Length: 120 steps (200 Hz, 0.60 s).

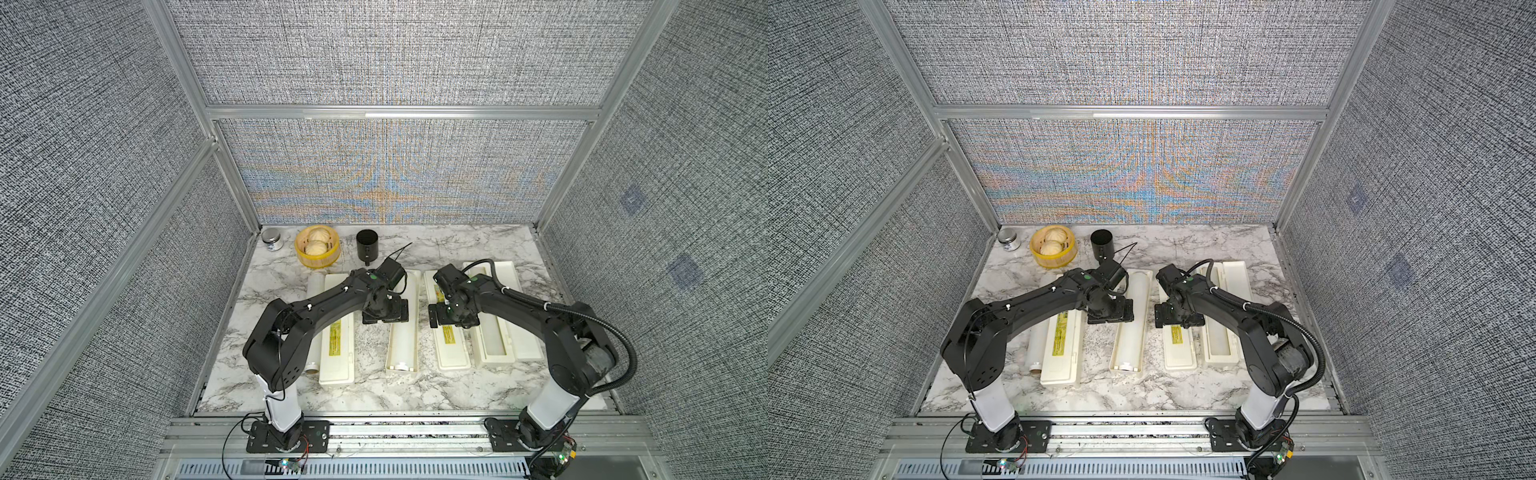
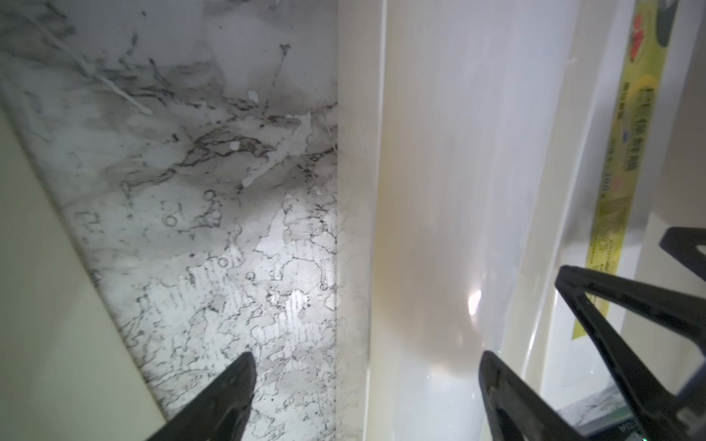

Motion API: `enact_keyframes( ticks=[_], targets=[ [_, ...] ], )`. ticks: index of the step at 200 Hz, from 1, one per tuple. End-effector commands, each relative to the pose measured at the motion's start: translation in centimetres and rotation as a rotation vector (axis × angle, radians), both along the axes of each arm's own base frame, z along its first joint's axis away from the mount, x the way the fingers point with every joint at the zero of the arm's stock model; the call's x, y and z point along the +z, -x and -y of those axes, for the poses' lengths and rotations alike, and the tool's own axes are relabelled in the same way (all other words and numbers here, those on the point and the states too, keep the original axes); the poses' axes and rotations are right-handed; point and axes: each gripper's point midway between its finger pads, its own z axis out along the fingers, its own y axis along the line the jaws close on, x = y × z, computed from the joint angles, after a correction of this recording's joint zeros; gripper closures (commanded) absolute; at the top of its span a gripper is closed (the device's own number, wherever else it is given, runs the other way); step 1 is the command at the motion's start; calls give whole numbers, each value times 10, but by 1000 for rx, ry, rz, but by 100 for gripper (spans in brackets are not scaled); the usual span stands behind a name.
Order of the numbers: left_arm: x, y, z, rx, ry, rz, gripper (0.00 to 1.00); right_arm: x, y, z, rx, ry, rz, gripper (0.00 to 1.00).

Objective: Put plastic wrap rolls into dispensers
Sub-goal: Adjust the plastic wrap cutting box at the center of the board.

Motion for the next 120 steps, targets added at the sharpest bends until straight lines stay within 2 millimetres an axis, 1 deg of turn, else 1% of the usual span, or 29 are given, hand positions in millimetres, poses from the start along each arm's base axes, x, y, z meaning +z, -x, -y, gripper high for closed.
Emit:
enact_keyframes(
  ticks=[1, 32, 55, 80, 120],
  targets=[
    [-13, 10, 3, -29, 40, -49, 16, -3, 1, 8, -32, 36, -20, 1],
    [-25, 21, 10, -22, 112, -111, 20, -14, -1, 4, -45, -9, -56, 1],
    [-24, 27, 17, -13, 176, -136, 20, -23, 1, -4, -30, -47, -86, 1],
    [-17, 30, 30, -12, 264, -159, 21, -32, 4, -15, -29, -103, -115, 1],
    [-2, 34, 45, -1, 390, -182, 22, -40, 9, -17, -33, -110, -126, 1]
  ],
)
